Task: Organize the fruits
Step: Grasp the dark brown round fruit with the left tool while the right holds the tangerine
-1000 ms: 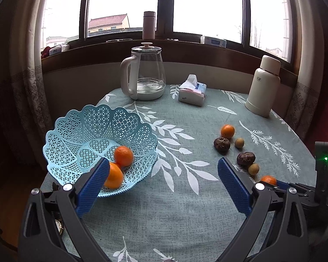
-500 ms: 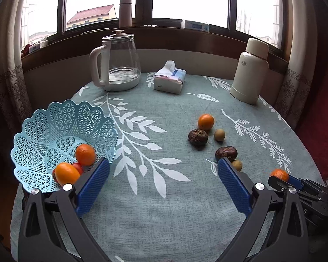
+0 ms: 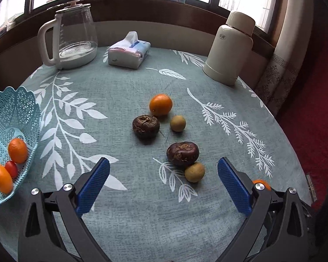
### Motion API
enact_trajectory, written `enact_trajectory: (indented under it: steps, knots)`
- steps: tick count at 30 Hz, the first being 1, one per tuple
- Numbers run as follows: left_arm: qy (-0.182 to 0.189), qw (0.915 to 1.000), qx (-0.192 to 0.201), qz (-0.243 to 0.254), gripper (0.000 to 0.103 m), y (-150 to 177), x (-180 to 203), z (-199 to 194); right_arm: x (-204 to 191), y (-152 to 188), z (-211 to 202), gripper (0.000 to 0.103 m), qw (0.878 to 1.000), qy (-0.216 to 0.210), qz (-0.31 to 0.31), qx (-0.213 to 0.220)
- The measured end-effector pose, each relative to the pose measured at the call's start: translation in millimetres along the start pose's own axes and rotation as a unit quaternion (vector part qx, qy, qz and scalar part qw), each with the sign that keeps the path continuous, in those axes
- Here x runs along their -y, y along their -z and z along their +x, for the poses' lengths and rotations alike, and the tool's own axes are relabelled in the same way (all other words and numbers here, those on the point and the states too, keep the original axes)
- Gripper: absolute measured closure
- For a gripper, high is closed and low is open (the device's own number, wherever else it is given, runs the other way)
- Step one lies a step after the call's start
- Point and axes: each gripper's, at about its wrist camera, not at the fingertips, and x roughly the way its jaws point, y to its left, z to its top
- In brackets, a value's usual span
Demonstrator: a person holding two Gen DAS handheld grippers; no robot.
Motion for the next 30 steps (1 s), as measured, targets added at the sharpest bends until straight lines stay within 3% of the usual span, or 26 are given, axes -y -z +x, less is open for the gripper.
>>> enact_trajectory:
  steps: [8,19,21,24,30]
  knots:
    - [0.006,0.9994,-0.022,0.028,0.006,-12,21,34,4,1,2,0.062,1.000,-0.012,0.009,-0.001]
    - [0.025,0.9975,-0.061,0.023,0.047,-11,25,67,7,1,3,0.062,1.000,-0.022,0.015,-0.002]
    - [0.023,0.9976,-0.060,0.026,0.048,-10,26,69,7,1,3,0.062,1.000,-0.022,0.015,-0.002]
    - [0.017,0.9980,-0.056,0.026,0.057,-10,24,68,6,1,3,0.062,1.000,-0.023,0.015,-0.002]
    - [0.022,0.9983,-0.049,0.021,0.057,-10,22,59,7,2,2,0.062,1.000,-0.023,0.017,0.002]
